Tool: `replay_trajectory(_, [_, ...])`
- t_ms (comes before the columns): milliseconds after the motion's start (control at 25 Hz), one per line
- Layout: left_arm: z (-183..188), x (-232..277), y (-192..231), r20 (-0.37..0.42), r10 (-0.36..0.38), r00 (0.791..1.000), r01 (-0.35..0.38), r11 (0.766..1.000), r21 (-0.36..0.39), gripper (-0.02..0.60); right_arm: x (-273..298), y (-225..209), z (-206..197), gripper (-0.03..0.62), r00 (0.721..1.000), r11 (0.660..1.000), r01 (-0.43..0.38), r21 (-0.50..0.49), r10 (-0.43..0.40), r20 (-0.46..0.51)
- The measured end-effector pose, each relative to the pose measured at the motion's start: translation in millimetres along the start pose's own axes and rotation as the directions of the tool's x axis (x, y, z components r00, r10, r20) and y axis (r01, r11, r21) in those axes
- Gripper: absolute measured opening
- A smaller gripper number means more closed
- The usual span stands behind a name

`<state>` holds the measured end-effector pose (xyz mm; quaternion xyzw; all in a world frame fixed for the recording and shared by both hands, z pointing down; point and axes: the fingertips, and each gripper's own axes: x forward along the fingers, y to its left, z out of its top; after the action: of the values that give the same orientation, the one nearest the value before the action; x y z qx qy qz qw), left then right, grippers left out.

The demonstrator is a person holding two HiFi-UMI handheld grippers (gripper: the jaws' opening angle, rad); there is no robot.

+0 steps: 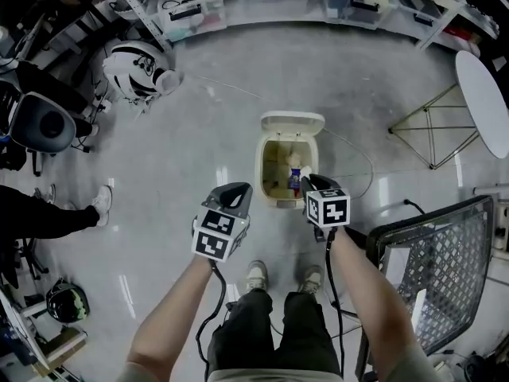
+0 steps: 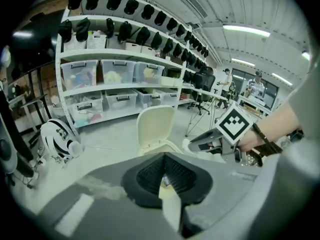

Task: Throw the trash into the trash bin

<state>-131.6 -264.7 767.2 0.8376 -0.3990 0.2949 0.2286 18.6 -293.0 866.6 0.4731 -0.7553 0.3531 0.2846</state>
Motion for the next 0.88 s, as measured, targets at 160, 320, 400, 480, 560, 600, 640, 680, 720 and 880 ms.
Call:
replay_trajectory(160, [-24.5,19.8,1.2,-0.012,-0.008,1.000,0.008,0.999,-0.038,0.002,32.2,-13.4,-25.4,0.071,0.998,0.995,0.026,-0.099,-0.032,-0.060])
replay_trajectory(320, [-42.0,27.8,1.4,-0.016,-0.001,1.000,0.000,0.999,-0.053,0.002,48.9,-19.4,-36.5,0.075,0.998,0.995,0.005,-0.101,-0.011,-0.057])
replay_trajectory(400, [-46.0,29.1,2.2,-0.016,0.001,1.000,-0.002,0.999,-0.053,0.002,54.1,-23.1,-39.3,0.112,0.998,0.995,0.011,-0.096,-0.016,-0.057])
replay_trajectory(480, [-47.5,27.3,4.2,-0.014,0.001,1.000,-0.002,0.999,-0.053,0.002,57.6,-26.8,-40.7,0.166,0.997,0.993,0.030,-0.114,-0.038,-0.066])
replay_trajectory(560, [-46.5,21.8,6.6,-0.009,0.002,1.000,-0.002,0.999,-0.053,0.002,56.2,-25.5,-38.6,0.189,0.997,0.993,0.034,-0.111,-0.042,-0.072])
replay_trajectory(600, [-45.2,18.0,7.4,-0.006,0.005,1.000,-0.005,0.999,-0.053,0.002,53.1,-23.1,-36.0,0.195,0.997,0.994,0.031,-0.101,-0.038,-0.069])
replay_trajectory(640, [-43.2,14.1,7.6,-0.004,0.009,1.000,-0.009,0.999,-0.052,0.002,48.4,-20.2,-32.5,0.195,0.998,0.996,0.027,-0.091,-0.033,-0.062])
replay_trajectory(680, [-40.1,10.2,7.3,-0.002,0.012,1.000,-0.012,0.999,-0.052,0.002,42.2,-17.2,-27.9,0.195,0.998,0.996,0.023,-0.082,-0.027,-0.053])
replay_trajectory(720, [-35.6,6.5,6.3,0.000,0.015,1.000,-0.015,0.999,-0.050,0.002,34.6,-14.4,-22.1,0.195,0.999,0.997,0.020,-0.077,-0.023,-0.042])
replay_trajectory(880, [-5.3,-12.3,1.4,0.016,0.014,1.000,-0.014,0.999,-0.037,0.002,-7.1,-4.8,14.0,0.196,0.999,0.997,0.034,-0.071,-0.032,0.028])
